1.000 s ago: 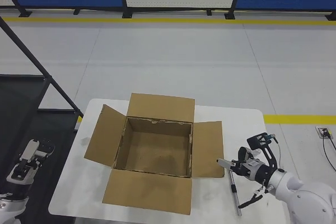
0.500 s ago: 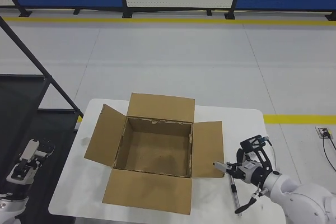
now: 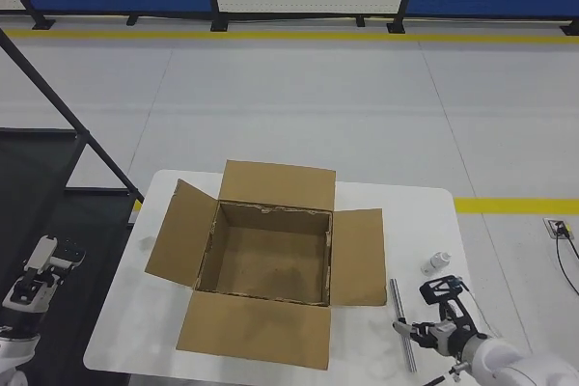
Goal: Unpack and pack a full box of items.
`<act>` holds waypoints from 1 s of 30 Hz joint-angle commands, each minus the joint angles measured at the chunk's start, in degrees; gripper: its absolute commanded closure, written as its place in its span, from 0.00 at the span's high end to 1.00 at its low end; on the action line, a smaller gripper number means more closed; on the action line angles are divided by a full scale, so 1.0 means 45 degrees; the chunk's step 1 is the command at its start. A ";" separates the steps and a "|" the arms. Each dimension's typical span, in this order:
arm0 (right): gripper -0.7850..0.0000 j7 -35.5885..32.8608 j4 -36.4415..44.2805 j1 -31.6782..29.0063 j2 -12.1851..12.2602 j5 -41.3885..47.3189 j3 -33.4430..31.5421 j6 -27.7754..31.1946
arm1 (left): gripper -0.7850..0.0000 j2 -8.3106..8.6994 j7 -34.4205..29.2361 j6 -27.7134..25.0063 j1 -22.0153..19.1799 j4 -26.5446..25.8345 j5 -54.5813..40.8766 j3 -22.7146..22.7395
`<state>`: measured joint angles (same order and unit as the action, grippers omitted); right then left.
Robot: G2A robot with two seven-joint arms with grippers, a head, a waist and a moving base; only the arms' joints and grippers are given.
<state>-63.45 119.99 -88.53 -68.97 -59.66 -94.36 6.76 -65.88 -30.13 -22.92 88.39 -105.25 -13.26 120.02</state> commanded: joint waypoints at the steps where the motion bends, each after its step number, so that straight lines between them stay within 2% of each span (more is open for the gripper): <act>1: 1.00 -0.0295 -0.0275 0.0088 0.0009 -0.0282 0.0183 -0.0227 | 1.00 -0.0001 0.0005 -0.0002 0.0003 -0.0004 0.0005 -0.0002; 12: 1.00 -0.0295 -0.0275 0.0088 0.0009 -0.0282 0.0183 -0.0227 | 1.00 -0.0001 0.0005 -0.0002 0.0003 -0.0004 0.0005 -0.0002; 14: 1.00 0.0164 -0.0331 0.0181 -0.0020 -0.0147 0.0450 -0.0400 | 1.00 -0.0001 0.0005 -0.0002 0.0003 -0.0004 0.0005 -0.0002; 20: 1.00 -0.0650 -0.1928 0.1771 -0.0112 -0.2489 0.2392 -0.1921 | 1.00 -0.0001 0.0005 -0.0002 0.0003 -0.0004 0.0005 -0.0002; 25: 1.00 -0.0834 -0.3449 0.2781 -0.0180 -0.2462 0.3033 -0.1925 | 1.00 -0.0001 0.0005 -0.0002 0.0003 -0.0004 0.0005 -0.0002; 28: 0.75 -0.0987 -0.3826 0.2939 -0.0189 -0.2665 0.3150 -0.2153 | 1.00 -0.0001 0.0005 -0.0002 0.0003 -0.0004 0.0005 -0.0002; 30: 0.69 -0.1105 -0.4002 0.3054 -0.0193 -0.2739 0.3211 -0.2223 | 1.00 -0.0001 0.0005 -0.0002 0.0003 -0.0004 0.0005 -0.0002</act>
<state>-68.15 102.34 -75.02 -69.83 -71.86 -79.98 -3.04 -65.89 -30.11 -22.93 88.40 -105.27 -13.24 120.01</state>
